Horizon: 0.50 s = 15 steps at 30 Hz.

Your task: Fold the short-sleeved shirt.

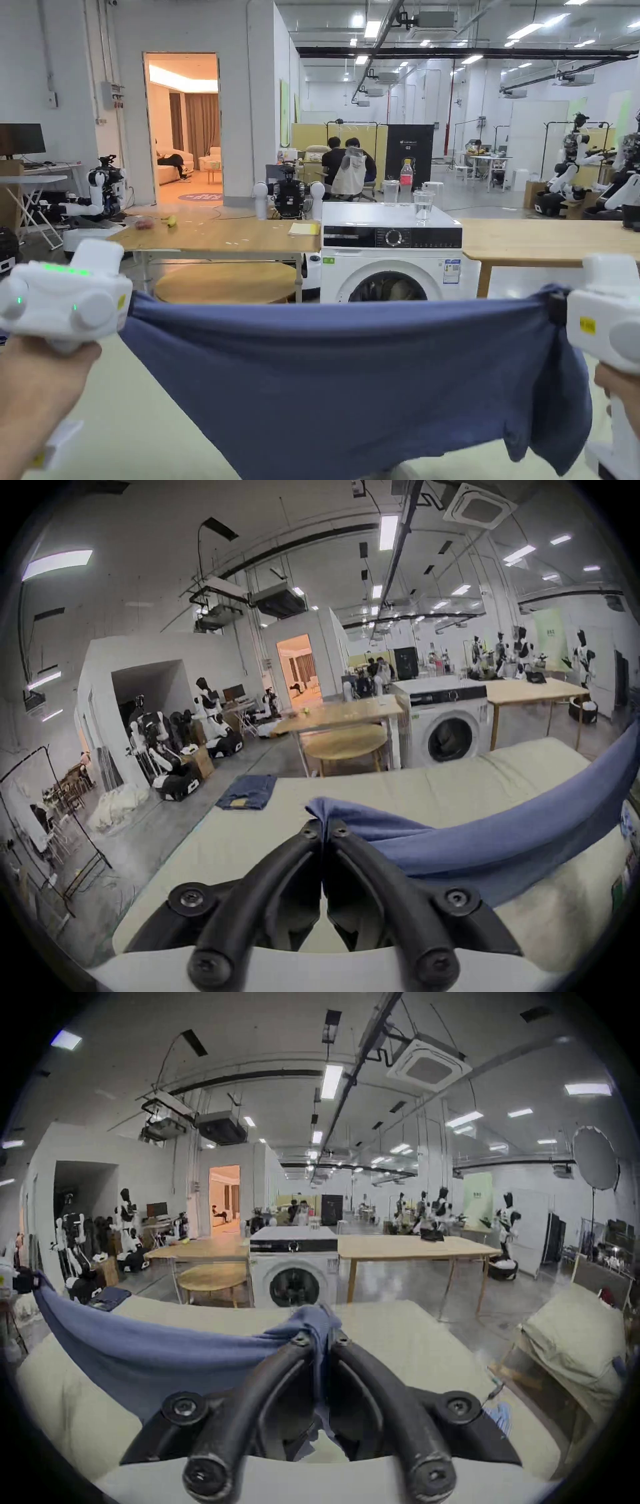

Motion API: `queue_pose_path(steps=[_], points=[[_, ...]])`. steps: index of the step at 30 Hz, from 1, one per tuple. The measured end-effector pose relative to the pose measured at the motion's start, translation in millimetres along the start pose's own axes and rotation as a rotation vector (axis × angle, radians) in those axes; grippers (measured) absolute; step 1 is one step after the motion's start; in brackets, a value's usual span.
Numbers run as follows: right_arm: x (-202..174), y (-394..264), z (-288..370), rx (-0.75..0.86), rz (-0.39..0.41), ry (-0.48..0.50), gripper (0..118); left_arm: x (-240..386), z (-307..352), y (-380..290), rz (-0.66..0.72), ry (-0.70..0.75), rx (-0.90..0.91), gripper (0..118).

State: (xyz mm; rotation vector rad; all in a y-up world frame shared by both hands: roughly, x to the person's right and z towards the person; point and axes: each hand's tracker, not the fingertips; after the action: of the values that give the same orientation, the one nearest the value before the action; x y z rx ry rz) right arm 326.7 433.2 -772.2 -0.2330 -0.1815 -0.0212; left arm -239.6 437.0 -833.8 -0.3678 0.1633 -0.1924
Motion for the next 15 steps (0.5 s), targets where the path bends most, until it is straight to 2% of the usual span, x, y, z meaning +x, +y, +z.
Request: queue_pose_path(steps=[6,8,10,15], points=[[36,-86,60,-0.073,0.023,0.053,1,-7,67,-92,-0.006,-0.157,-0.056,0],[43,-121,91,-0.136,0.072,0.064,1,-11,95,-131,-0.019,-0.165,-0.09,0],[48,-159,118,-0.184,0.082,0.083,1,-16,119,-172,-0.011,-0.182,-0.144,0],[45,-261,179,-0.342,0.068,0.163,1,-26,157,-291,0.136,-0.231,-0.319,0]])
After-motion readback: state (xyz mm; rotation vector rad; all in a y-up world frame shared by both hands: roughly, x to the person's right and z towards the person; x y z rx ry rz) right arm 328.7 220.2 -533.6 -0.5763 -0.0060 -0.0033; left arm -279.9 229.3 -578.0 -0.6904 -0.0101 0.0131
